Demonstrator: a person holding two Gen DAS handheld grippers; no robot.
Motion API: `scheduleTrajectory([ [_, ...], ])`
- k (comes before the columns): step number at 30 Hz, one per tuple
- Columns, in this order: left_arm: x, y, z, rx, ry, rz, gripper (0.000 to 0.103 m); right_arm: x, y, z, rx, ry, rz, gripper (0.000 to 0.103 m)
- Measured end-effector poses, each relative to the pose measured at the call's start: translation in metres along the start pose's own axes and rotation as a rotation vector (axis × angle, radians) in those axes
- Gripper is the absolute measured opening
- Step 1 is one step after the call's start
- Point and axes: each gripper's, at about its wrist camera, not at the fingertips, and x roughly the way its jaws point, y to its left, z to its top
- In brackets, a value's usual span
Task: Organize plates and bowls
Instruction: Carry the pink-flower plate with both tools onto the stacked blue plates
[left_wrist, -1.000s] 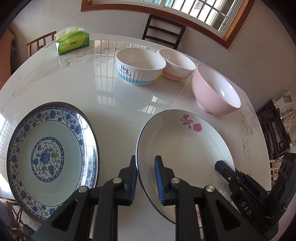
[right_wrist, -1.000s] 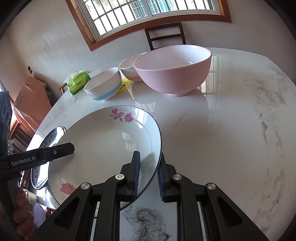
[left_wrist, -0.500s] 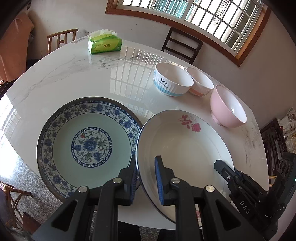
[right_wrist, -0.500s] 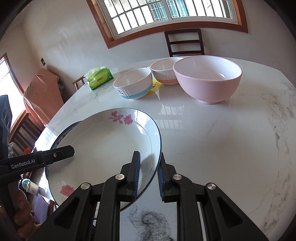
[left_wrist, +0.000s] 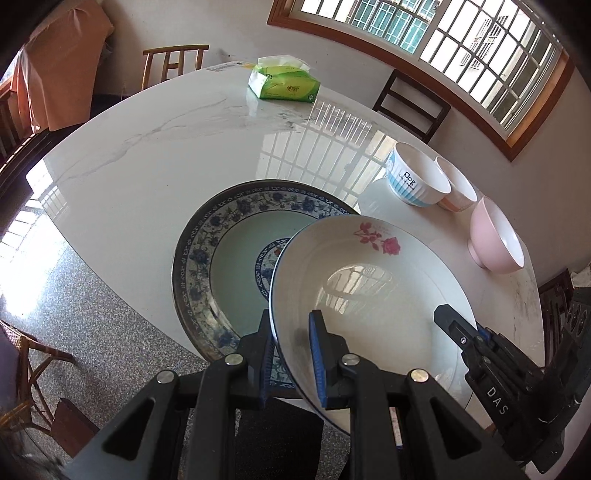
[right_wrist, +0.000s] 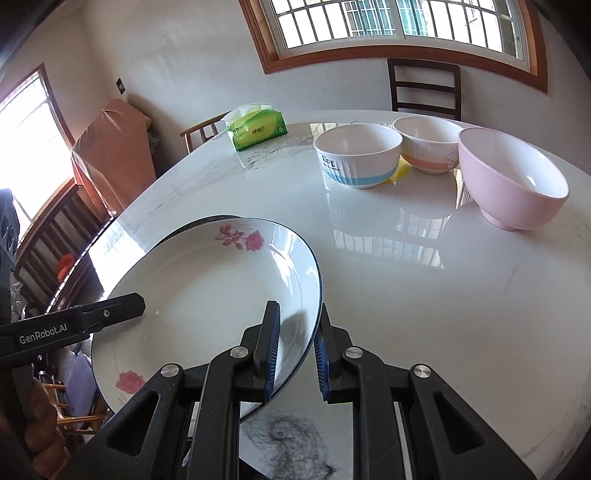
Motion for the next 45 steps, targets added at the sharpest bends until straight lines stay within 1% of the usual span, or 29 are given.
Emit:
scheduleTrajectory([
  [6, 0.001, 0.026, 0.000, -0.039, 0.005, 0.017, 0.018, 0.015, 0.027, 0.004, -0.053, 0.019, 0.007, 0.017],
  [10, 0.006, 0.037, 0.001, -0.058, 0.011, 0.018, 0.018, 0.026, 0.037, 0.006, -0.076, 0.035, 0.005, 0.017],
  [16, 0.011, 0.044, 0.004, -0.069, 0.016, 0.013, 0.018, 0.037, 0.049, 0.007, -0.095, 0.053, -0.005, 0.017],
  [21, 0.016, 0.048, 0.006, -0.075, 0.025, 0.011, 0.018, 0.044, 0.051, 0.009, -0.099, 0.059, -0.012, 0.017],
  [33, 0.023, 0.051, 0.014, -0.070, 0.003, 0.030, 0.018, 0.057, 0.058, 0.013, -0.124, 0.049, -0.033, 0.018],
  [41, 0.025, 0.054, 0.018, -0.077, -0.021, 0.042, 0.018, 0.063, 0.066, 0.012, -0.178, 0.016, -0.066, 0.022],
  [43, 0.024, 0.054, 0.018, -0.075, -0.028, 0.047, 0.018, 0.064, 0.067, 0.012, -0.188, 0.008, -0.074, 0.023],
  [45, 0.023, 0.052, 0.018, -0.060, -0.047, 0.074, 0.019, 0.064, 0.069, 0.011, -0.207, -0.006, -0.087, 0.024],
])
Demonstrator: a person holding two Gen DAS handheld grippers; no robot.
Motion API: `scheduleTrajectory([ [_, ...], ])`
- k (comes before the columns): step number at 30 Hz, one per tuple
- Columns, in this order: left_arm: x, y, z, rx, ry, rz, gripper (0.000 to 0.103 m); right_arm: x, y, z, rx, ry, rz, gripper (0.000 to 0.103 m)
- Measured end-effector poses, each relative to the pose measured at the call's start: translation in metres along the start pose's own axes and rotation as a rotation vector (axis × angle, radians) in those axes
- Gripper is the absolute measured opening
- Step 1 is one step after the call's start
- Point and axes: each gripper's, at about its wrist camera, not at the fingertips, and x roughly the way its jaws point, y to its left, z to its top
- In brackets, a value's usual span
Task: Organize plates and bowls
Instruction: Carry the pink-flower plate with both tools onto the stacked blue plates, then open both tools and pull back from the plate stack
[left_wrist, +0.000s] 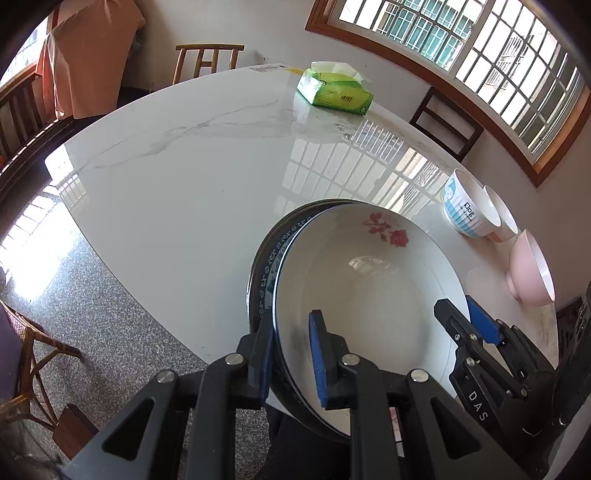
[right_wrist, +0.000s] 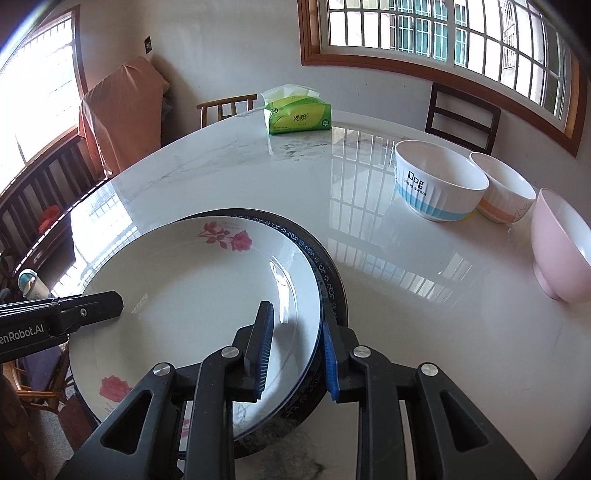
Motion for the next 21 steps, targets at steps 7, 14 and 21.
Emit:
scheduleTrajectory([
  [7, -0.010, 0.002, 0.004, 0.001, -0.059, 0.054, 0.022, -0.003, 0.000, 0.003, -0.045, -0.046, -0.049, 0.044],
  [14, -0.022, -0.001, 0.002, 0.038, -0.070, 0.061, 0.024, -0.028, -0.041, -0.006, 0.035, -0.148, -0.123, 0.058],
  [21, -0.028, -0.039, -0.007, 0.130, -0.053, 0.023, 0.025, -0.049, -0.132, -0.034, 0.162, -0.148, -0.307, 0.063],
])
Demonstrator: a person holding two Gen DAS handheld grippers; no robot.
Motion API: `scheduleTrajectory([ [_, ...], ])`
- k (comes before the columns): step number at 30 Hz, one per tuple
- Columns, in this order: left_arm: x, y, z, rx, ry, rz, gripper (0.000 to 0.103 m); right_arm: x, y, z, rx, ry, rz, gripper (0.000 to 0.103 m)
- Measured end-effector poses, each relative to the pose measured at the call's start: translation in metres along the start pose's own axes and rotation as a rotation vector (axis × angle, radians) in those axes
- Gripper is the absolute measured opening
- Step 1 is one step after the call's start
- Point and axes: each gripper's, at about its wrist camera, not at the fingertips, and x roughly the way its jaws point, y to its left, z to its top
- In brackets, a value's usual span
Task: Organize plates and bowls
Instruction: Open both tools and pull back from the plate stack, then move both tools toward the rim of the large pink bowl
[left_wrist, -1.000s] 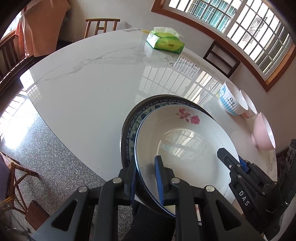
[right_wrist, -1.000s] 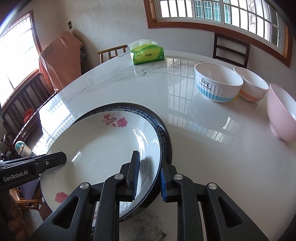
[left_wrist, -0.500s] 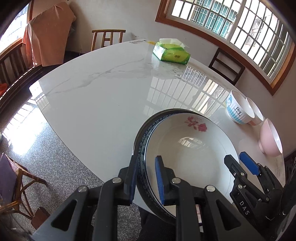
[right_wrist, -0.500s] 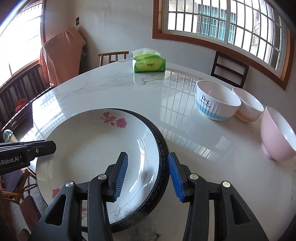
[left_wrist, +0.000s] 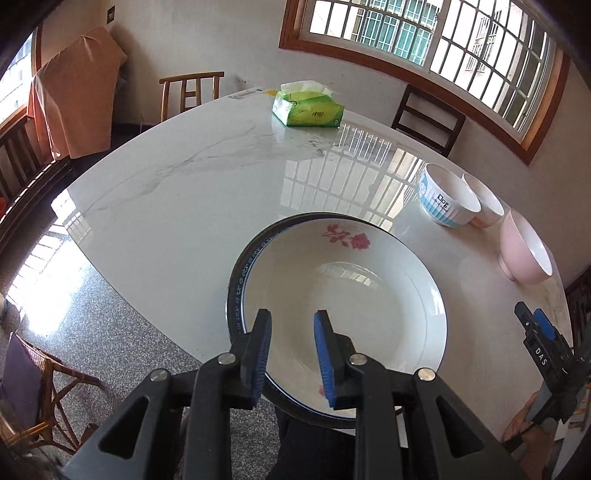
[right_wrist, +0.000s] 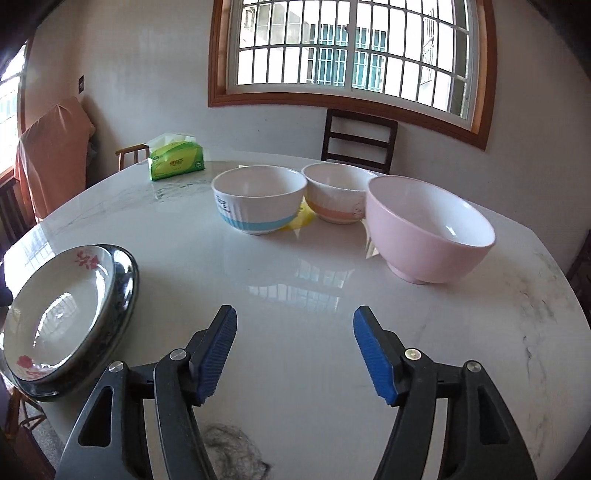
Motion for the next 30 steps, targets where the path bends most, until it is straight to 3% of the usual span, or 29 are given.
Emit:
scheduleTrajectory([
  [2, 0.000, -0.015, -0.002, 0.027, 0.013, -0.020, 0.034, -0.001, -0.032, -0.002, 0.072, 0.011, -0.022, 0.063],
  [6, 0.002, -0.049, -0.007, 0.070, 0.038, -0.069, 0.036, -0.008, -0.078, -0.012, 0.166, 0.010, -0.064, 0.070],
  [10, 0.007, -0.095, -0.006, 0.131, 0.065, -0.123, 0.036, -0.018, -0.114, -0.025, 0.299, -0.004, -0.010, 0.072],
  [15, 0.009, -0.153, 0.002, 0.215, 0.025, -0.134, 0.036, -0.020, -0.143, -0.034, 0.424, 0.003, 0.063, 0.072],
  [23, 0.026, -0.237, 0.019, 0.349, -0.053, -0.089, 0.036, -0.025, -0.164, -0.043, 0.481, 0.015, 0.120, 0.073],
  [27, 0.041, -0.262, 0.037, 0.351, -0.038, -0.122, 0.036, -0.021, -0.176, -0.035, 0.448, 0.031, 0.078, 0.072],
  [30, 0.050, -0.273, 0.055, 0.307, -0.004, -0.192, 0.036, -0.016, -0.195, -0.023, 0.469, 0.035, 0.086, 0.072],
])
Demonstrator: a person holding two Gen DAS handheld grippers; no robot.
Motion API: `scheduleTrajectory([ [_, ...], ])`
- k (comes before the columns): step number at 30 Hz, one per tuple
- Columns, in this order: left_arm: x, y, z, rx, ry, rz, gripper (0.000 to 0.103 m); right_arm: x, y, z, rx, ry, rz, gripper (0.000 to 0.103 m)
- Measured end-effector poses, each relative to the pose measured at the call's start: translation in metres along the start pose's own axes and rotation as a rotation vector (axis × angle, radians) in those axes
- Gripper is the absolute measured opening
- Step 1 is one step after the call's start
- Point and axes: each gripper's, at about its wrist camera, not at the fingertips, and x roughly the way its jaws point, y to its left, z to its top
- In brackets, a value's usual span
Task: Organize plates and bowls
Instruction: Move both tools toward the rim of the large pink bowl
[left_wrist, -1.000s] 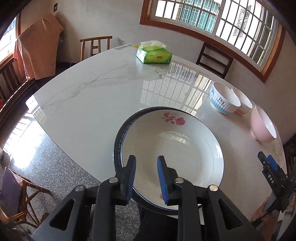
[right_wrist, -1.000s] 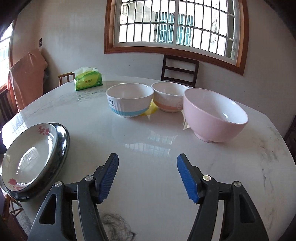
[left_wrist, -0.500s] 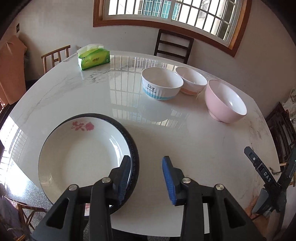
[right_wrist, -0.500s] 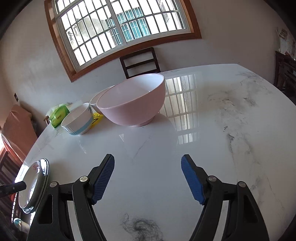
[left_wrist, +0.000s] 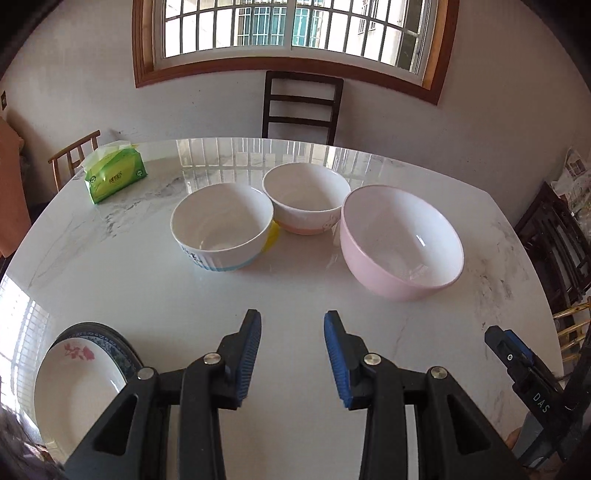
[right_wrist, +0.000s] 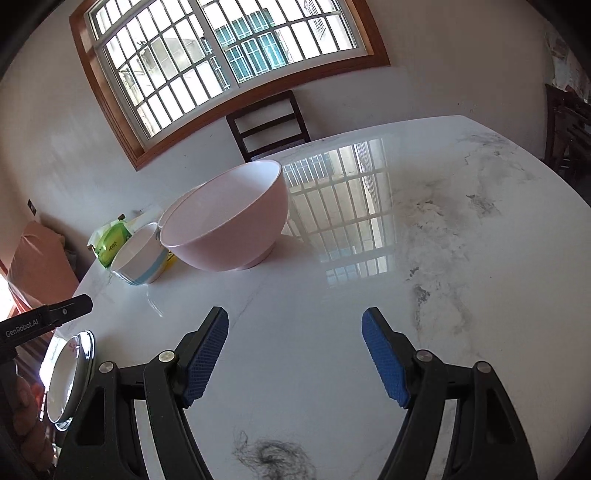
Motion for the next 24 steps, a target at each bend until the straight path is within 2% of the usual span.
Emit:
scheduleTrajectory([
  [4, 0.010, 0.001, 0.028, -0.085, 0.028, -0.149, 0.036, 0.006, -0.006, 0.035, 0.005, 0.007, 0.017, 0.072],
  [10, 0.035, 0.003, 0.060, -0.153, 0.096, -0.272, 0.036, 0.029, 0.001, 0.086, -0.024, 0.047, 0.039, 0.073],
  [16, 0.070, -0.006, 0.073, -0.145, 0.196, -0.269, 0.036, 0.060, 0.011, 0.119, -0.064, 0.100, 0.007, 0.072],
  [24, 0.099, -0.016, 0.074, -0.145, 0.232, -0.214, 0.036, 0.101, 0.014, 0.133, -0.082, 0.198, -0.051, 0.072],
])
